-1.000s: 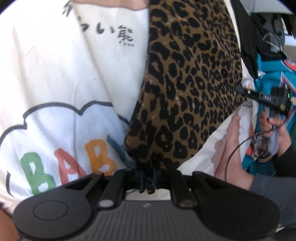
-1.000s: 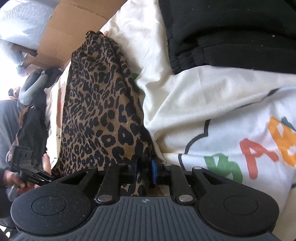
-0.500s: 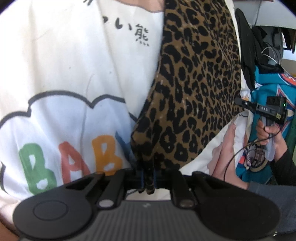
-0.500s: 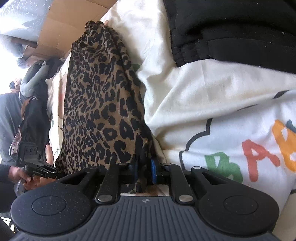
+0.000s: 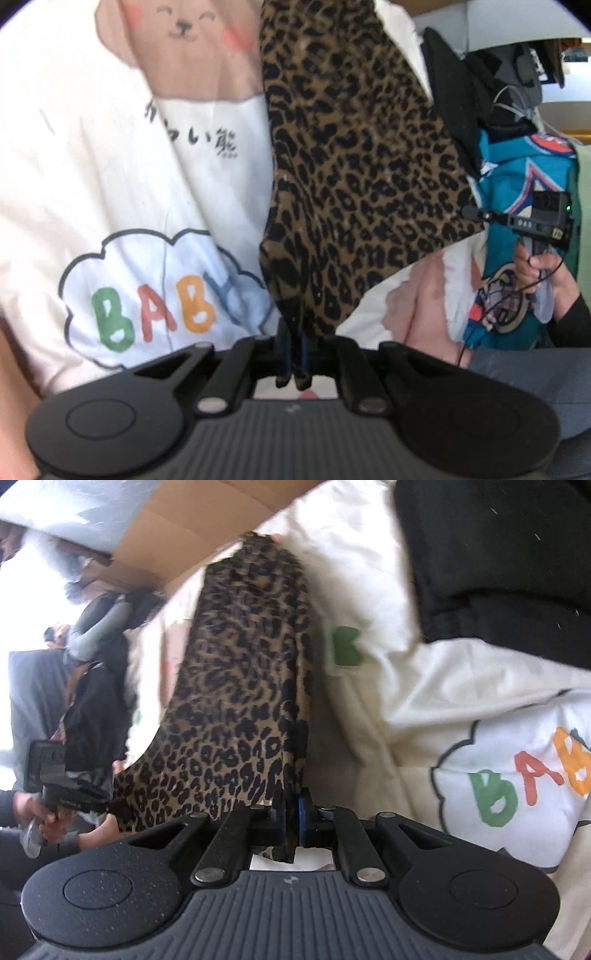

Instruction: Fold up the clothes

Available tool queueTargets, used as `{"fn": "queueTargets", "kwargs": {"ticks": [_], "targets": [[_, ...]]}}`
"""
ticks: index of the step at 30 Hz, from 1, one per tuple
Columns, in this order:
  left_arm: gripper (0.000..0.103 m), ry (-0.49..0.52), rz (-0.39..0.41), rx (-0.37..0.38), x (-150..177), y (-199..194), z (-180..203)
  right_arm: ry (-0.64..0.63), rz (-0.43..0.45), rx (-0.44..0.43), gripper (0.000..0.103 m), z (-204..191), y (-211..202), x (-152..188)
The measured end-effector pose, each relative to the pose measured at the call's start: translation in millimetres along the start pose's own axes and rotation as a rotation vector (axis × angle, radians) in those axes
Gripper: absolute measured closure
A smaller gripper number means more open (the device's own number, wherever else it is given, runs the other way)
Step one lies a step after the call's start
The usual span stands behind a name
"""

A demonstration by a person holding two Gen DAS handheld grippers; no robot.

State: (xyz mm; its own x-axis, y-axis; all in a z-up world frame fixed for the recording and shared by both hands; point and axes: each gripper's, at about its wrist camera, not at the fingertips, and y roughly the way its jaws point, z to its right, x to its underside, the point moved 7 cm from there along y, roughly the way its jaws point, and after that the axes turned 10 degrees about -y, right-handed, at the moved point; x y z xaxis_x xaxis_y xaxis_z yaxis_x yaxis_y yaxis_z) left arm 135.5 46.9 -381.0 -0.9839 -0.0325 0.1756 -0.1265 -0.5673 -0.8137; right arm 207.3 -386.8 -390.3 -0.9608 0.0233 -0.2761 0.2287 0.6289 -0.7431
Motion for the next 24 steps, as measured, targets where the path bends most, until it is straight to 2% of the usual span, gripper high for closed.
{"fn": "queueTargets", "kwargs": {"ticks": [7, 16, 20, 24], "targets": [[0.098, -0.022, 0.019, 0.0, 36, -39, 8, -0.032, -0.014, -0.033, 0.099, -20, -30, 10], [0.098, -0.036, -0.045, 0.02, 86, -59, 26, -0.108, -0.085, -0.091, 0.099, -50, -64, 50], [0.098, -0.012, -0.045, 0.032, 80, -58, 33, -0.094, -0.081, -0.096, 0.099, -47, -71, 54], [0.098, -0.005, -0.051, 0.021, 69, -55, 30, -0.078, -0.08, -0.093, 0.099, -43, -61, 48]]}}
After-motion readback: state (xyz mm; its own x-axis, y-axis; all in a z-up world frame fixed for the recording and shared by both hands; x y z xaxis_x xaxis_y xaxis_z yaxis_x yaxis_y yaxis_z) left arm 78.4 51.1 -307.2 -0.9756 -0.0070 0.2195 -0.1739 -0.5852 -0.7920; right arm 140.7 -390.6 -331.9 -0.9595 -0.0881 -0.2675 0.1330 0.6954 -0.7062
